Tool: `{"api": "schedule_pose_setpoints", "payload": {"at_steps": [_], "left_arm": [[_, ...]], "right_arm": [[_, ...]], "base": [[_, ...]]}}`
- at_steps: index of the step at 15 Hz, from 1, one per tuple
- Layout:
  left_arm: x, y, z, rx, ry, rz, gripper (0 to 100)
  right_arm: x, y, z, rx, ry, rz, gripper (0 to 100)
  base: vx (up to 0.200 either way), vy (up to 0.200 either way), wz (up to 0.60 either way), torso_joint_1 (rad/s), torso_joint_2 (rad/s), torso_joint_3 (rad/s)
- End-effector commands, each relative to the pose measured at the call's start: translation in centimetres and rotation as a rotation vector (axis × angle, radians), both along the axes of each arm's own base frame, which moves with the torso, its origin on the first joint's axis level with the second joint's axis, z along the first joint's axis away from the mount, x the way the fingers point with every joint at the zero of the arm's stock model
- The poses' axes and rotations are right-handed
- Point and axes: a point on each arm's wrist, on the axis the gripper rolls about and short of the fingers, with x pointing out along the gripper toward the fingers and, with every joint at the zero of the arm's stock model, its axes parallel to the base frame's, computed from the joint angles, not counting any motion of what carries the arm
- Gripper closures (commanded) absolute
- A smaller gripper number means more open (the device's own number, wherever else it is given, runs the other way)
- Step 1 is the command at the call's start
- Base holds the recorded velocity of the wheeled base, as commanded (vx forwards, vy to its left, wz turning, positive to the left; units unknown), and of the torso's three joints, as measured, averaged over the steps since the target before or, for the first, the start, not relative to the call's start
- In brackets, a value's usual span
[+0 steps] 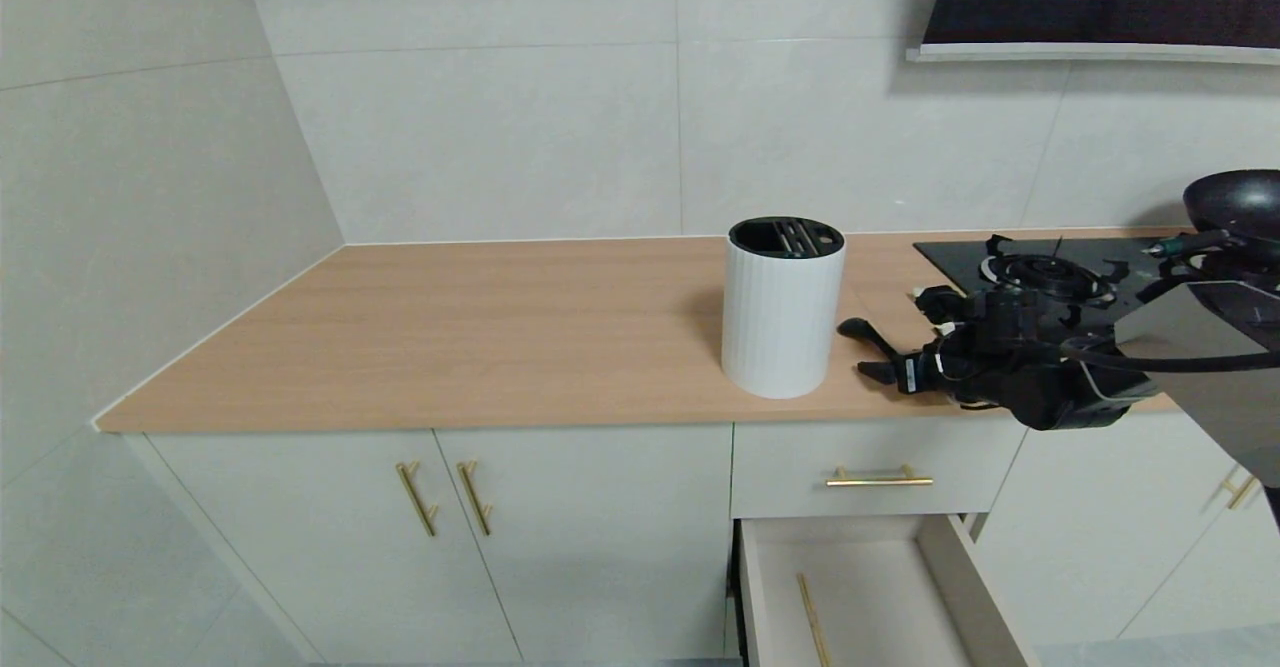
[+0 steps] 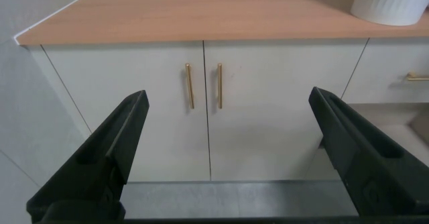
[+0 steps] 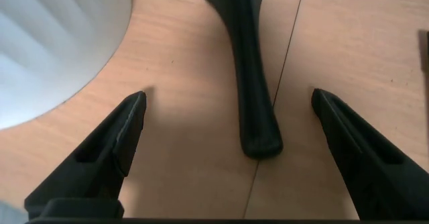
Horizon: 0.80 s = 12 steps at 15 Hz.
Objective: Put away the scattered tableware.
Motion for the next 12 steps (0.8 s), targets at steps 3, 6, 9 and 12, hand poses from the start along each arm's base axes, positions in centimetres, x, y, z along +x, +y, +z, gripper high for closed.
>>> {"api": "schedule_pose_setpoints", "payload": {"at_steps": [3, 6, 9, 12], "left_arm": [[0.00, 0.00, -0.02, 0.000, 0.002, -0.001, 0], [0.00, 0.00, 0.00, 0.000, 0.000, -0.001, 0], [0.00, 0.00, 0.00, 0.000, 0.000, -0.001, 0], [0.00, 0.00, 0.00, 0.000, 0.000, -0.001, 0]], "right_arm": [[0.34, -0.02, -0.48, -0.006, 0.005, -0.013, 0], [0.35, 0.05, -0.72, -0.005, 0.011, -0.014, 100], [0.35, 0.13, -0.79, -0.007, 0.012, -0.011, 100], [0.30, 0.25, -0.80, -0.009, 0.014, -0.017, 100]], "base": [[0.000, 0.000, 0.00, 0.000, 0.00, 0.000], [0.000, 0.000, 0.00, 0.000, 0.00, 0.000], [0.000, 0.000, 0.00, 0.000, 0.00, 0.000], [0.000, 0.000, 0.00, 0.000, 0.00, 0.000]]}}
